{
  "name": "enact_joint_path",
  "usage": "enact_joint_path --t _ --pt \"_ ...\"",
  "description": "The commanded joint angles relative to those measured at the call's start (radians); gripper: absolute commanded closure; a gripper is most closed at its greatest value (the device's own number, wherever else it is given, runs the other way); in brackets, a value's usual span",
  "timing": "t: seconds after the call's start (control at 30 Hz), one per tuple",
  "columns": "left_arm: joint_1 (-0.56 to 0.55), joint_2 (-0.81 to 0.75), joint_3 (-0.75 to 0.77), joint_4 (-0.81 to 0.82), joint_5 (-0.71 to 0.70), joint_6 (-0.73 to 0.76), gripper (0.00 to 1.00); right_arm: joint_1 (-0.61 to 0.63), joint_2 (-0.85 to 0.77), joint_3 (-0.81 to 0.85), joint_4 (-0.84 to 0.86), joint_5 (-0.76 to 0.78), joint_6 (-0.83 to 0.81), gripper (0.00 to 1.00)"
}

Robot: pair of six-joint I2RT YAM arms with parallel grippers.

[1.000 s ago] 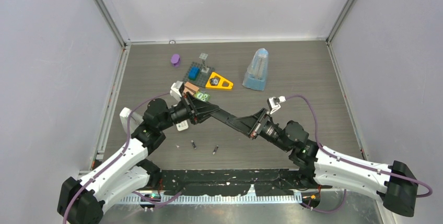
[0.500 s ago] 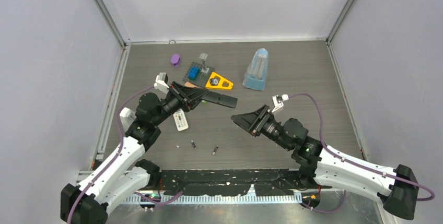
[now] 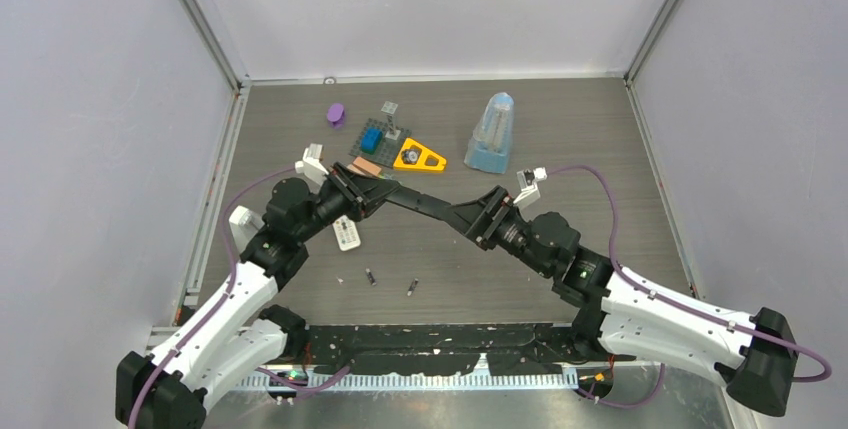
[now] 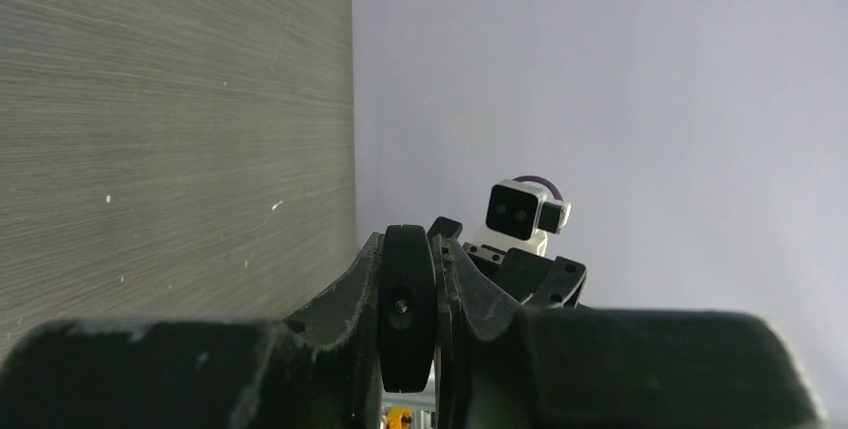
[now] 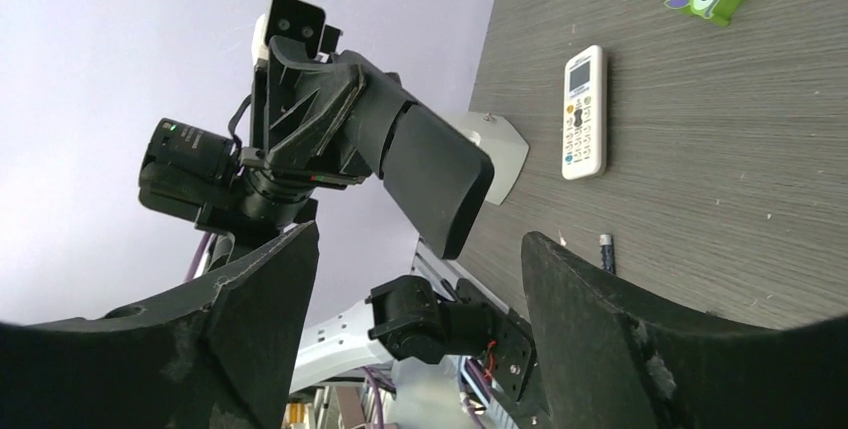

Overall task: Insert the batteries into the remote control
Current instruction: Remove the battery cover from the remote control, then place the battery cover at the center of the board.

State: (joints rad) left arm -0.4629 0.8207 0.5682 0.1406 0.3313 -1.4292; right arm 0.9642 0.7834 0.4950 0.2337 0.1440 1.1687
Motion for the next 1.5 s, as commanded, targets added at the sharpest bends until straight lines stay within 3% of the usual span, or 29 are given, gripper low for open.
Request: enact_joint_path --t 0.0,0.13,0.23,0.67,0.9,1.1,1.27,1.47 --pt "-0.001 -0.009 0.0 0.009 0.024 0.033 1.0 -0.022 0.037 0.053 -0.016 -0.008 -0.018 0.21" --pt "-0.001 -0.007 0.001 0.003 0.035 0.034 1.0 -0.033 0.072 0.053 -0.001 -0.024 -0.008 0.29" --pt "-0.001 -0.012 0.0 -0.001 0.03 0.048 1.0 -0.037 0.082 0.061 -0.026 -0.025 -0.01 0.49" --pt "-0.008 -0.04 0.088 -0.132 -0.038 0.269 1.0 -0.046 0.029 0.055 -0.031 -0.027 -0.003 0.94" --pt "-0.023 -0.012 0.103 -0.193 -0.073 0.358 1.0 -0.049 0.007 0.052 0.004 -0.006 -0.033 0.95" --pt "-0.023 -0.017 0.108 -0.304 -0.144 0.546 1.0 -0.056 -0.055 0.047 -0.173 0.106 -0.071 0.95" --pt "-0.024 -0.038 0.1 -0.247 0.035 0.747 1.0 -0.084 -0.008 0.034 -0.377 0.162 -0.101 0.95" --pt "-0.024 -0.049 0.13 -0.306 0.219 0.913 1.0 -0.119 0.112 -0.017 -0.382 0.119 -0.125 0.95"
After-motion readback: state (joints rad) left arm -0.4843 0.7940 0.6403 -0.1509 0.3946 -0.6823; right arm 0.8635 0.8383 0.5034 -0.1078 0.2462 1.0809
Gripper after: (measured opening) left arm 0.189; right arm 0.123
